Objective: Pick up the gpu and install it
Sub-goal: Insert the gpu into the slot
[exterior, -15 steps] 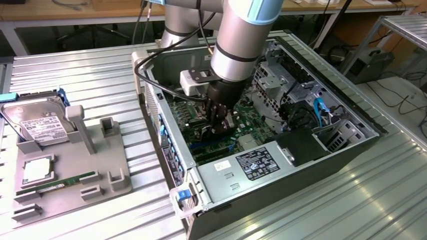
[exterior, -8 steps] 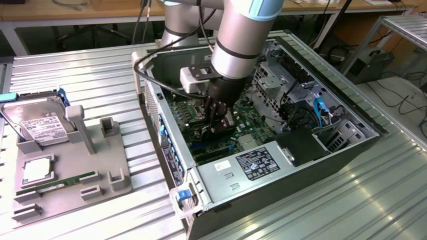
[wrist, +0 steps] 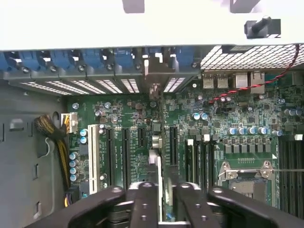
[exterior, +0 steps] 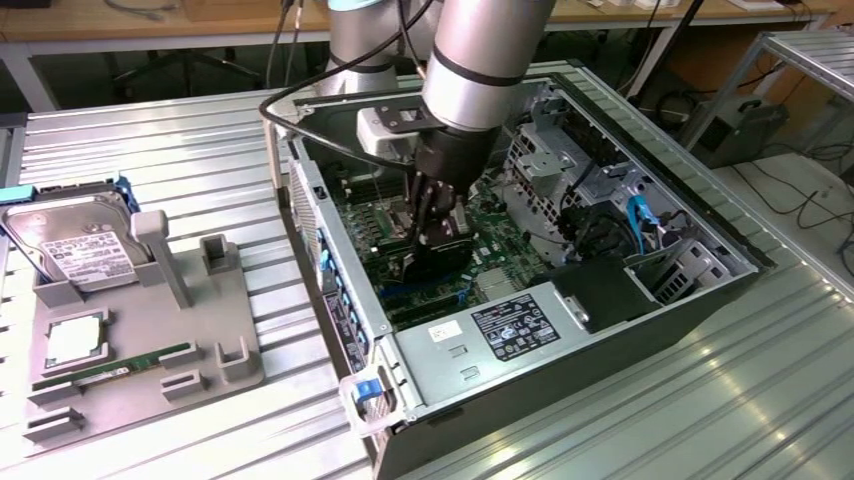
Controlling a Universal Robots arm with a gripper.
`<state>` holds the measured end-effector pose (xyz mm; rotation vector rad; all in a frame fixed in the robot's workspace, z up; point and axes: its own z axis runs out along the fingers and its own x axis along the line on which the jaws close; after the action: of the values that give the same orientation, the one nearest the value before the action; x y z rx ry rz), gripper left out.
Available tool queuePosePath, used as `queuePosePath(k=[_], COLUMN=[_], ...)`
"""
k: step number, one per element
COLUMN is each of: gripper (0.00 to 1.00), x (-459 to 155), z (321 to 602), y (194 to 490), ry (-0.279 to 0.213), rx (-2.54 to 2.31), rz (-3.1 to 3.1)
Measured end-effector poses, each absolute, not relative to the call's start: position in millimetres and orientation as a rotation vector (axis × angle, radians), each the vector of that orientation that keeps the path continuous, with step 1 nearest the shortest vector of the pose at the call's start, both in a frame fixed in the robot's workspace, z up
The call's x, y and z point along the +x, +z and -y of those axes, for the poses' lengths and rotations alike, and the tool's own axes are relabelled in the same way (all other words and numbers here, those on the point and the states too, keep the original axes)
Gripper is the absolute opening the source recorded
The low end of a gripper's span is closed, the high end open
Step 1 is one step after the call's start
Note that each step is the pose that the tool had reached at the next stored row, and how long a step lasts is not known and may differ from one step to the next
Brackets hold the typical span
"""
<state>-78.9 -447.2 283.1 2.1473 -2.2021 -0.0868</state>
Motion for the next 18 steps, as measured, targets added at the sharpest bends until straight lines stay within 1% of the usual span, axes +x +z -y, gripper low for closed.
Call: queuePosePath(k=[1,2,3,6,10,18], gripper=[0.13,0.13,0.11,0.11,0.11,0.11], x=[-79.0,-79.4,-80.1,-82.5,-83.2,-87.3], z=[445.7,443.6,442.5,440.8,435.8,435.2], y=[283.1,283.1,283.0,281.4,279.5,273.6], ry=[-0.08,-0.068,-0.058,-0.041,-0.036,-0.02], rx=[2.144,2.139,2.134,2.127,2.127,2.136], rz=[2.2,2.195,2.191,2.184,2.185,2.188])
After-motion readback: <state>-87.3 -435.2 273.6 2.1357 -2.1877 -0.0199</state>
